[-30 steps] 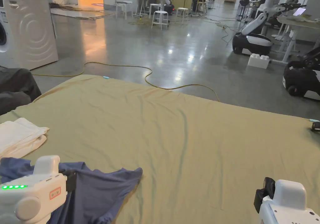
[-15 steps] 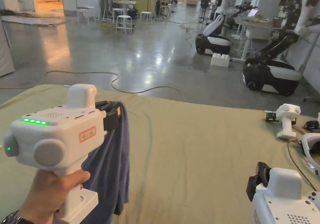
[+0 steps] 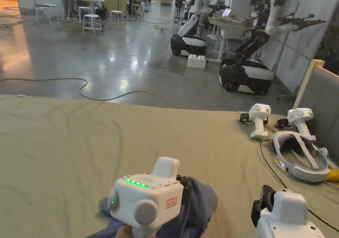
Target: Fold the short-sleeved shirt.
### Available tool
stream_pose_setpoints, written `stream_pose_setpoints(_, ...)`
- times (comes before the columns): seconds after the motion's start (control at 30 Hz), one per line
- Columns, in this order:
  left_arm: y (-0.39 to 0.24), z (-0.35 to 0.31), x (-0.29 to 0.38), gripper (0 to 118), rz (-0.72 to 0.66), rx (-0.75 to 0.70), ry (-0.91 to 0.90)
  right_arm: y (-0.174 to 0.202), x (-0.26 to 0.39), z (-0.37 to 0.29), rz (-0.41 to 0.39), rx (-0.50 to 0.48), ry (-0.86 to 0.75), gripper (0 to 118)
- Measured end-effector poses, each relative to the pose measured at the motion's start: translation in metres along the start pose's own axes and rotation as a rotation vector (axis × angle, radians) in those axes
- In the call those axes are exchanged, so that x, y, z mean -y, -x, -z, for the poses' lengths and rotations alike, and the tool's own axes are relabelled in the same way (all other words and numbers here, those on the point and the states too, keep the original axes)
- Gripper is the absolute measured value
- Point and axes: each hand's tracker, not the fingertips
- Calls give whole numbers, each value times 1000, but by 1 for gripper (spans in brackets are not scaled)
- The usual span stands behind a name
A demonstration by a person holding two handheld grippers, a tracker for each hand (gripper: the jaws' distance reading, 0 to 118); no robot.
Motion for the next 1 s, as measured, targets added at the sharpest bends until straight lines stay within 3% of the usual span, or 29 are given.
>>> stream_pose_setpoints(0.03,-1,9,10,7,-14,-3,26,-2,3,2,0,3,11,0)
stream_pose_setpoints(0.13,2,19,28,57,-23,-30,69,-4,10,4,-4,6,37,0)
stream_pose_setpoints(0.17,5,16,31,65,-22,-28,66,-3,12,5,-6,6,43,0)
stream_pose_setpoints(0.33,19,-25,23,65,2,-89,-46,6,13,10,-20,-17,57,0)
stream_pose_setpoints(0.53,47,-96,13,65,48,-288,-225,32,0,11,-8,-85,10,0)
stream_pose_setpoints(0.67,67,-137,19,62,19,-449,-339,52,-11,9,-3,-113,-33,0)
stream_pose_setpoints(0.7,71,-146,22,56,6,-497,-365,57,-13,8,3,-120,-50,0)
stream_pose_setpoints(0.73,74,-154,25,39,-10,-535,-386,61,-14,8,6,-122,-59,0)
stream_pose_setpoints(0.77,78,-161,28,13,-19,-564,-411,65,-16,7,9,-124,-71,0)
stream_pose_setpoints(0.87,88,-170,35,9,-19,-647,-392,73,-19,6,21,-124,-94,0)
stream_pose_setpoints(0.93,97,-174,38,0,-24,-626,-388,77,-22,7,25,-130,-98,0)
stream_pose_setpoints(1.0,103,-177,43,0,-24,-628,-381,80,-23,8,25,-132,-101,0)
